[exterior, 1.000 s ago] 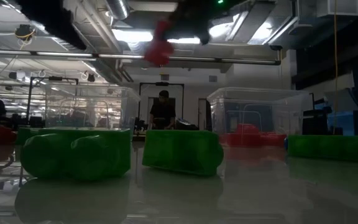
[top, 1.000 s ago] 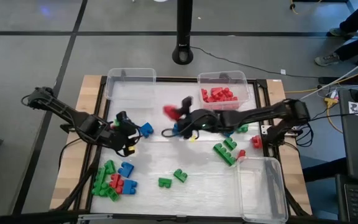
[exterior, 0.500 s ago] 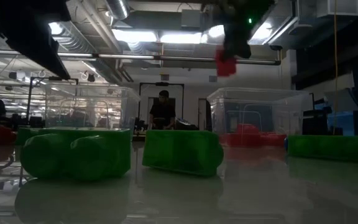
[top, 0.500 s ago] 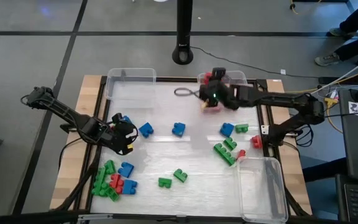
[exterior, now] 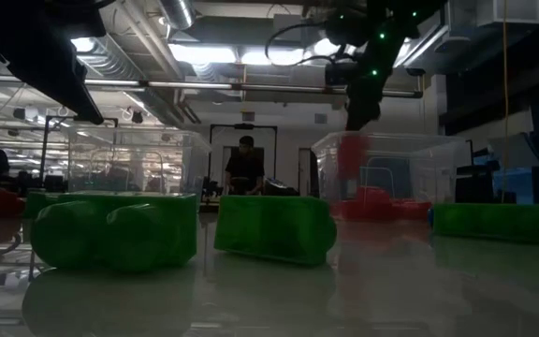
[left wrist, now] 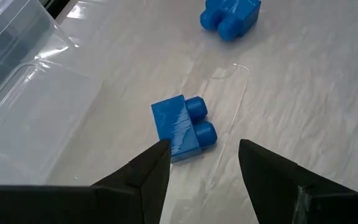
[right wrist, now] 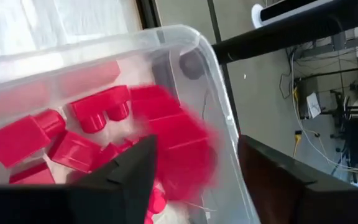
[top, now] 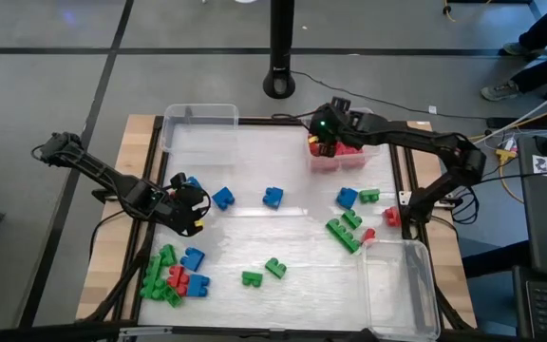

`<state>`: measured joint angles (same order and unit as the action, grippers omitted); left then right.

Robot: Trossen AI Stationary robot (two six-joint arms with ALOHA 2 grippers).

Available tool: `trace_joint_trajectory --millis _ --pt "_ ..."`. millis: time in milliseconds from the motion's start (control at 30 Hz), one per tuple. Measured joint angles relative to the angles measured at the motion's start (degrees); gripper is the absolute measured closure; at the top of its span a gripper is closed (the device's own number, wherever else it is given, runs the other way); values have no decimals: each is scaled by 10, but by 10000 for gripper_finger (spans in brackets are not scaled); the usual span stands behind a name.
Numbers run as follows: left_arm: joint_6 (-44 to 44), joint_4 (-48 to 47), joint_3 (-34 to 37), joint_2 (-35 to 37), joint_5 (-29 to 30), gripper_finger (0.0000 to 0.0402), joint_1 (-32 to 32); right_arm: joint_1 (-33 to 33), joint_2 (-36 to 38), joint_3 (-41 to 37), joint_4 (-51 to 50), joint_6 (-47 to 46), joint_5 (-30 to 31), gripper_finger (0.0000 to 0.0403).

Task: Sort blocks
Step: Put the red game piece into the top right transparent bin

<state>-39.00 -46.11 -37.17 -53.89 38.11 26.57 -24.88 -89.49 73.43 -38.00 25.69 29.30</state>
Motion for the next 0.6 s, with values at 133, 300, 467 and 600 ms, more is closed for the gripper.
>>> trace_joint_trajectory --millis 133,300,467,600 --pt "0 -1 0 0 0 221 0 1 0 0 -3 0 -7 125" --pt "-5 -9 0 0 0 221 0 4 9 0 -18 0 -33 87" --pt "-48 -89 -2 0 -12 221 -5 48 35 0 -13 7 -20 78" --pt "-114 -182 -11 0 -46 221 -22 105 56 0 15 28 0 81"
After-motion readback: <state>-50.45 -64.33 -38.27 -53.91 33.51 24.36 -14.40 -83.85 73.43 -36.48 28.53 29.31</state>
